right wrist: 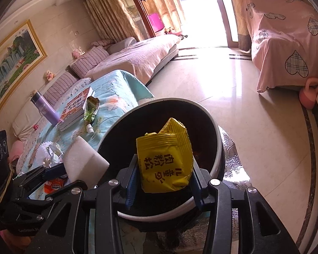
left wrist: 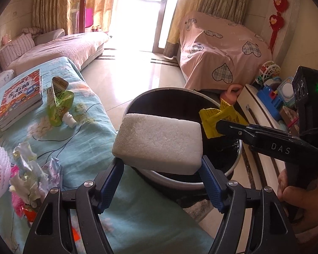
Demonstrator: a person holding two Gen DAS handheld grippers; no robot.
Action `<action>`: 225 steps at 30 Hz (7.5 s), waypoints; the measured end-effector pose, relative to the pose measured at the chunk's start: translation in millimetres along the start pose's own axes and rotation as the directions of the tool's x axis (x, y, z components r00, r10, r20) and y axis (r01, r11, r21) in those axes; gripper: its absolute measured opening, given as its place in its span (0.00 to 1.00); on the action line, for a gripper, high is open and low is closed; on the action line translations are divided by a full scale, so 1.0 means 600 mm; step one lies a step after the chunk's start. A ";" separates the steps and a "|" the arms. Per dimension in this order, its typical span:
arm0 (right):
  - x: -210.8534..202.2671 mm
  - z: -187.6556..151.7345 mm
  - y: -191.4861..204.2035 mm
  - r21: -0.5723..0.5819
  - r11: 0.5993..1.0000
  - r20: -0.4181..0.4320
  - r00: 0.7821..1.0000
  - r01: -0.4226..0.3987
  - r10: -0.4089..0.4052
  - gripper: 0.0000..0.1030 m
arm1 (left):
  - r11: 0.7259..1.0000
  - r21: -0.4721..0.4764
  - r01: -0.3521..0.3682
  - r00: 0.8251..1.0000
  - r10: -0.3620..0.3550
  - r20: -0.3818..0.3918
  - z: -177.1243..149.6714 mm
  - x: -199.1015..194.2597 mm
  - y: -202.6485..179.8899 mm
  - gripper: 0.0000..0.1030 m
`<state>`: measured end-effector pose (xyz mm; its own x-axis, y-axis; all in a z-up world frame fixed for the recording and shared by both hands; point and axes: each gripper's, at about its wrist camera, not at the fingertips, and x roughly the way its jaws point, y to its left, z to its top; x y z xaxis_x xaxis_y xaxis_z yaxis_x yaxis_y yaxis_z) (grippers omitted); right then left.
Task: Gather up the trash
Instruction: 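Carry sponge and yellow bag over the black bin and open both grippers, then grasp the white mesh scrubber with the left gripper while the right grasps crumpled clear wrappers, then carry the white mesh and wrappers over the black bin and open both grippers, then grasp the red cylindrical can with the left gripper while the right grasps the pink candy toy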
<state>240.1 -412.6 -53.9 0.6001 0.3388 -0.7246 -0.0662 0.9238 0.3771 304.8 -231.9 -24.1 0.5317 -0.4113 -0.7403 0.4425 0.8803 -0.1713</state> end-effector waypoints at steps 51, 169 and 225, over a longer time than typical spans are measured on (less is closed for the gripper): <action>-0.024 -0.130 0.193 0.021 0.983 0.073 0.980 -0.185 0.183 0.86 | 0.955 -0.279 -0.097 0.988 0.126 0.089 -0.217 -0.255 0.189 0.79; -0.031 -0.022 0.001 0.101 0.995 0.121 0.993 0.003 -0.016 0.16 | 0.998 -0.066 0.000 1.000 0.001 0.006 0.010 -0.014 -0.004 0.11; 0.028 -0.137 0.255 -0.003 0.969 -0.031 0.969 -0.246 0.246 0.86 | 0.894 -0.421 -0.152 0.985 0.171 0.006 -0.219 -0.260 0.268 0.61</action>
<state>174.8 -251.0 -55.8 0.5406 0.5606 -0.6273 -0.2141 0.8128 0.5418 198.0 5.1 -21.6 0.6034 -0.2566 -0.7550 0.0105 0.9493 -0.3142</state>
